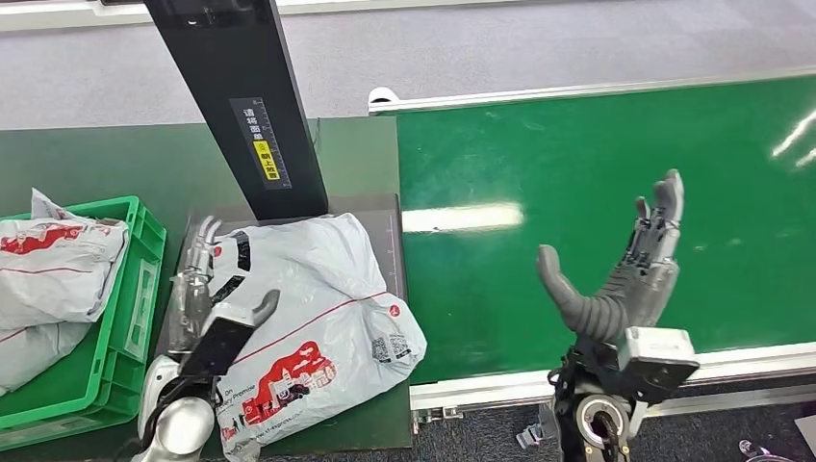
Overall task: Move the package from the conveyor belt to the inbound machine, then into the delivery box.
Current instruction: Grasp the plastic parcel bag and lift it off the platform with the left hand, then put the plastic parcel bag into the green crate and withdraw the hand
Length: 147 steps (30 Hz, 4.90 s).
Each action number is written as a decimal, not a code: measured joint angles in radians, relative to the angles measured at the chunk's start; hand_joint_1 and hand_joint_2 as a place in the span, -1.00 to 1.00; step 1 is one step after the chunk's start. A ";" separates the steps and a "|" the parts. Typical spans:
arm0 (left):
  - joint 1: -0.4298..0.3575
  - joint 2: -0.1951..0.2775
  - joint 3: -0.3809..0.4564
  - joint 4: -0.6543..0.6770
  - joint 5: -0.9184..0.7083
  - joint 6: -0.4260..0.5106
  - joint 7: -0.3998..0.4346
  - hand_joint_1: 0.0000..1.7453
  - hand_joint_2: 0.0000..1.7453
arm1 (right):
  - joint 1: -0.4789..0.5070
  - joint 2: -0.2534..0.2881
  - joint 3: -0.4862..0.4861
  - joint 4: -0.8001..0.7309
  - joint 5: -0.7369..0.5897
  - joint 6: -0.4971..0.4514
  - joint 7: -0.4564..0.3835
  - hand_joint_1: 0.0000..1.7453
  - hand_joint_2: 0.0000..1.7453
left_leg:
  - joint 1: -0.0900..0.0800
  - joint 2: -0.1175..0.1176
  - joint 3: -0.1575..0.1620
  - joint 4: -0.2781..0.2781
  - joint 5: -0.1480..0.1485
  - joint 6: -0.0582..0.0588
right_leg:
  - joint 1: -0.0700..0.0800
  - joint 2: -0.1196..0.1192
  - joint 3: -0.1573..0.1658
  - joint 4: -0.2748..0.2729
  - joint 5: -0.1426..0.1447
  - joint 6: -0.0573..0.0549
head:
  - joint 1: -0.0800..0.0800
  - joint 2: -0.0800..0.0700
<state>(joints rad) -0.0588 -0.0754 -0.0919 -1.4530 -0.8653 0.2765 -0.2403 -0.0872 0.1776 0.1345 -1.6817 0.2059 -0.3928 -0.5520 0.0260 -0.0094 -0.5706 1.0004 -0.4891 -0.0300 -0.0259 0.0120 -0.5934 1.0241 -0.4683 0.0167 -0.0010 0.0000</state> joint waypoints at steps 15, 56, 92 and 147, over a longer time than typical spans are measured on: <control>-0.022 0.011 0.008 0.219 -0.291 -0.235 0.126 -1.00 1.00 | 0.043 0.001 -0.033 -0.066 0.026 0.059 -0.010 -1.00 1.00 | 0.000 -0.002 0.003 0.000 0.000 0.000 | 0.000 -0.002 0.004 0.000 0.000 0.000 | 0.000 0.000; 0.016 0.015 -0.021 0.016 -0.018 -0.057 -0.112 1.00 1.00 | 0.022 0.001 -0.046 -0.027 0.009 0.054 0.003 -1.00 1.00 | 0.000 -0.002 0.001 0.000 0.001 0.000 | 0.000 -0.002 0.002 0.000 0.000 0.000 | 0.000 0.000; -0.097 0.120 0.524 0.115 0.005 0.351 0.090 0.96 1.00 | 0.065 0.007 -0.046 -0.015 0.020 0.010 0.004 -1.00 1.00 | 0.000 -0.001 0.001 -0.001 0.002 0.000 | 0.000 -0.002 0.001 0.001 0.000 0.000 | 0.000 0.000; -0.112 0.008 0.785 0.101 0.190 0.418 -0.036 -1.00 1.00 | 0.079 0.012 -0.022 0.006 0.045 -0.038 0.030 -1.00 1.00 | 0.000 -0.001 0.001 -0.001 0.001 0.000 | 0.000 -0.002 0.002 0.001 0.000 0.000 | 0.000 0.000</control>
<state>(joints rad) -0.1712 -0.0671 0.6929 -1.3517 -0.6754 0.6943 -0.2765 -0.0087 0.1900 0.1125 -1.6758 0.2514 -0.4311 -0.5220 0.0262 -0.0108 -0.5699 0.9997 -0.4876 -0.0297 -0.0256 0.0105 -0.5919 1.0248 -0.4682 0.0165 -0.0011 0.0000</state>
